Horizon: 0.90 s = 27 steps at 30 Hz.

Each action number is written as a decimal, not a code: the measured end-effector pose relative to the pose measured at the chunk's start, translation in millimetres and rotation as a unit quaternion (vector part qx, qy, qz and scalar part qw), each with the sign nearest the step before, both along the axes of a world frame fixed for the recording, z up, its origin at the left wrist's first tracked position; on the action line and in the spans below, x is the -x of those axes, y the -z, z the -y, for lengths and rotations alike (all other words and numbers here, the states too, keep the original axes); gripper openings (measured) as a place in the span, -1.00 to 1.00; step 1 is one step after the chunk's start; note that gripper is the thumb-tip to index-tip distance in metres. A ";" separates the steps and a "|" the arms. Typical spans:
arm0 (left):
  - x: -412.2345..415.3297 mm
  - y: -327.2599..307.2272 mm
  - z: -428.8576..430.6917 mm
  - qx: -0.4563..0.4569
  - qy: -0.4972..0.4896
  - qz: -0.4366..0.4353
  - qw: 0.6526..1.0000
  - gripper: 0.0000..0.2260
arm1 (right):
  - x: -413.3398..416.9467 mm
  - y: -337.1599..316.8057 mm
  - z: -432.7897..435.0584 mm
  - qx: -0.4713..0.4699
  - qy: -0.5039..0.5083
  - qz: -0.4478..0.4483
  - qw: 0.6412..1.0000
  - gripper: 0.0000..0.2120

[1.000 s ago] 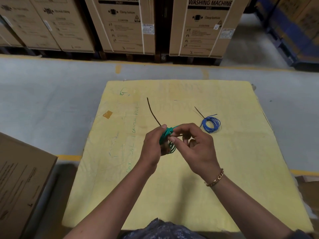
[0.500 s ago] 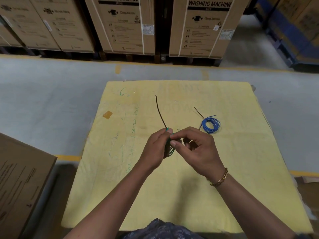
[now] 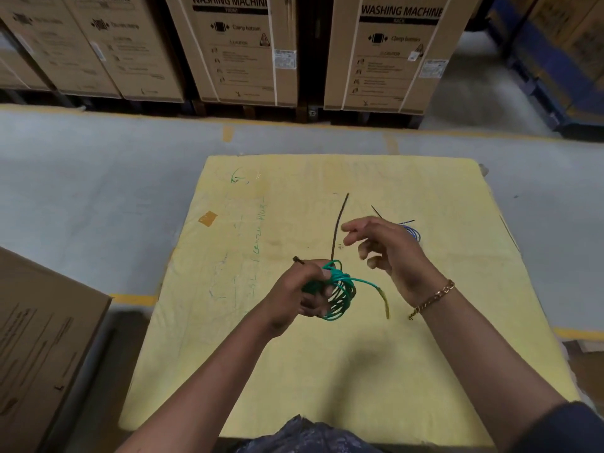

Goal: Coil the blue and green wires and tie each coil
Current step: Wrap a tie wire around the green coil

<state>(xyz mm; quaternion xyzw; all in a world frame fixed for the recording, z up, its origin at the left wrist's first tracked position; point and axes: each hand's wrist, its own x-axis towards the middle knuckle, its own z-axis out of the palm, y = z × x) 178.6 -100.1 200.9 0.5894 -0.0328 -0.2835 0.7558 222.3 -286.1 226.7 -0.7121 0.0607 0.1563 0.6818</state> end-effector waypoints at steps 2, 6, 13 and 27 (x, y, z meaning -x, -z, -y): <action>0.0 2.3 -1.5 0.032 0.007 -0.035 0.999 -0.81 | 1.9 11.2 -3.3 -0.014 -0.068 -0.057 0.996 -0.79; -4.1 2.5 -2.9 0.045 0.031 -0.061 0.997 -0.71 | 9.8 16.1 -12.5 -0.134 -0.062 -0.051 0.988 -0.83; -6.5 2.6 -9.7 -0.058 0.031 -0.034 0.997 -0.72 | 11.4 0.6 -14.5 -0.049 0.125 0.071 0.988 -0.82; -16.8 -8.0 -7.2 -0.204 -0.004 -0.037 0.978 -0.37 | 17.5 24.9 -5.6 0.024 -0.183 0.072 0.980 -0.80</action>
